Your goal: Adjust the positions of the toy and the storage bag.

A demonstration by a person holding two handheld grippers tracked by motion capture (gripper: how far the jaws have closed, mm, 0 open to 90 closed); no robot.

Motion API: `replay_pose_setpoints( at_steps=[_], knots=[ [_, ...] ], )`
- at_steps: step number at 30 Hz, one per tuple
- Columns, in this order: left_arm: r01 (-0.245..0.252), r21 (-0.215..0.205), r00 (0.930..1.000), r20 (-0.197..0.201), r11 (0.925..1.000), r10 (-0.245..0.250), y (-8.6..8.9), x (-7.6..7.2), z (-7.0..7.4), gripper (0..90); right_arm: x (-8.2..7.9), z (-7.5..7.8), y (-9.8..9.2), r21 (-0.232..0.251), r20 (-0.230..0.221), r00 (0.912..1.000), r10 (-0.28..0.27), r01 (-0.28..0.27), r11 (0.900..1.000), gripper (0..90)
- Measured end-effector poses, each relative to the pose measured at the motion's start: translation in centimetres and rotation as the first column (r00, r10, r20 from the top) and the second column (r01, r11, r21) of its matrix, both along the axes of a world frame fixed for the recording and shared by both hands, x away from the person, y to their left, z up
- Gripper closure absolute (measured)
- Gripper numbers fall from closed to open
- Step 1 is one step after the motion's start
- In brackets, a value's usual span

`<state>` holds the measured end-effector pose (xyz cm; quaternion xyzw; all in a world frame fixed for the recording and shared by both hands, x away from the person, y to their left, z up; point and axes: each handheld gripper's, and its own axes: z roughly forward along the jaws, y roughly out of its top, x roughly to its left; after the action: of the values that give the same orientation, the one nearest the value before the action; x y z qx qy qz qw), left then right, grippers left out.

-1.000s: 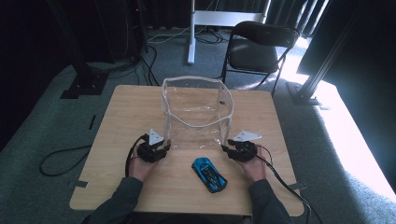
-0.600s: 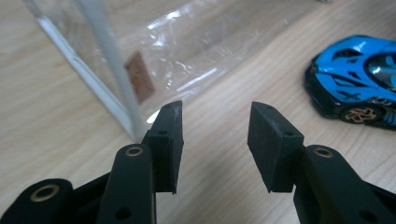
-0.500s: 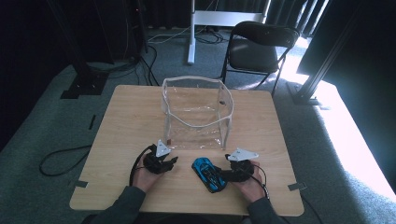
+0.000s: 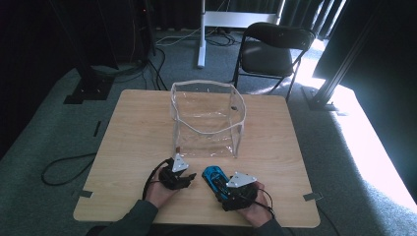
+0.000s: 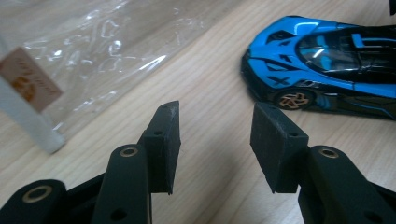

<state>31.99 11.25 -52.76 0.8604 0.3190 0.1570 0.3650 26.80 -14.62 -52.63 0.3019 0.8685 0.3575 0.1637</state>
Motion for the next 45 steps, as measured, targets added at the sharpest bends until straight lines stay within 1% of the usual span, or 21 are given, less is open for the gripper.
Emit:
replay_pose_setpoints(
  at_steps=[2,3,5,7,9,10,12,14,16,17,20,23,25,30,33,39,45],
  knots=[
    [0.011,-0.001,0.9999,-0.006,0.9999,-0.011,-0.3,-0.2,-0.1,52.5,-0.2,-0.1,-0.1,0.008,-0.005,1.0000,0.004,-0.004,1.000,12.5],
    [0.017,0.000,0.9998,-0.008,0.9999,-0.017,-0.5,-0.2,-0.2,52.5,-0.4,-0.2,-0.2,-0.006,0.001,1.0000,-0.002,0.002,1.000,11.7],
    [0.032,0.002,0.9994,-0.012,0.9995,-0.032,-0.9,-0.4,-0.4,52.2,-0.7,-0.2,-0.2,-0.004,-0.001,1.0000,0.007,-0.007,1.000,11.6],
    [0.043,0.006,0.9990,-0.013,0.9991,-0.043,-1.3,-0.5,-0.6,51.8,-1.1,-0.2,-0.1,-0.022,0.014,0.9999,-0.005,0.005,1.000,11.6],
    [0.051,0.008,0.9986,-0.014,0.9986,-0.051,-1.6,-0.6,-0.7,51.0,-1.2,-0.3,-0.1,-0.021,0.003,1.0000,0.006,-0.006,1.000,11.0],
    [0.056,0.011,0.9983,-0.015,0.9983,-0.056,-1.7,-0.6,-0.8,51.0,-1.3,-0.3,-0.1,-0.028,0.007,1.0000,0.001,-0.001,1.000,11.0],
    [0.063,0.010,0.9979,-0.016,0.9980,-0.063,-2.0,-0.7,-0.9,51.0,-1.3,-0.5,0.0,-0.042,0.000,1.0000,0.008,-0.008,0.999,11.0],
    [0.069,0.017,0.9975,-0.018,0.9975,-0.068,-2.2,-0.6,-1.0,50.8,-1.2,-0.9,0.0,-0.071,0.002,1.0000,0.004,-0.003,0.998,11.0],
    [0.067,0.016,0.9975,-0.022,0.9976,-0.067,-2.4,-0.6,-1.0,50.9,-1.0,-1.2,-0.1,-0.089,-0.008,1.0000,0.004,-0.004,0.996,11.0],
    [0.067,0.019,0.9974,-0.026,0.9976,-0.067,-2.4,-0.5,-1.1,50.9,-1.0,-1.3,-0.1,-0.092,-0.015,0.9999,0.002,-0.003,0.996,11.0],
    [0.060,0.013,0.9977,-0.033,0.9981,-0.059,-2.5,-0.4,-1.2,50.8,-0.8,-1.3,-0.4,-0.081,-0.029,0.9996,-0.009,0.006,0.997,11.2],
    [0.059,0.010,0.9977,-0.033,0.9982,-0.059,-2.5,-0.3,-1.3,50.7,-0.7,-1.4,-0.6,-0.059,-0.044,0.9990,0.003,-0.005,0.998,12.9],
    [0.061,0.007,0.9975,-0.037,0.9981,-0.061,-2.6,-0.2,-1.3,50.7,-0.6,-1.5,-0.7,-0.052,-0.051,0.9987,0.010,-0.012,0.999,13.7],
    [0.057,0.003,0.9977,-0.038,0.9984,-0.057,-2.7,0.0,-1.3,50.5,-0.4,-1.4,-0.8,-0.055,-0.050,0.9986,0.017,-0.019,0.998,16.9],
    [0.049,0.005,0.9981,-0.037,0.9988,-0.049,-2.6,0.1,-1.3,50.4,-0.3,-1.3,-0.9,-0.059,-0.048,0.9987,0.016,-0.018,0.998,16.9],
    [0.033,0.003,0.9988,-0.037,0.9994,-0.033,-2.7,0.4,-1.3,50.7,0.6,-1.4,-1.1,-0.050,-0.057,0.9982,0.018,-0.021,0.999,17.0],
    [0.019,0.001,0.9992,-0.035,0.9998,-0.019,-2.7,0.8,-1.3,51.0,1.4,-1.3,-1.2,-0.048,-0.051,0.9984,0.026,-0.028,0.998,20.6]
  ],
)
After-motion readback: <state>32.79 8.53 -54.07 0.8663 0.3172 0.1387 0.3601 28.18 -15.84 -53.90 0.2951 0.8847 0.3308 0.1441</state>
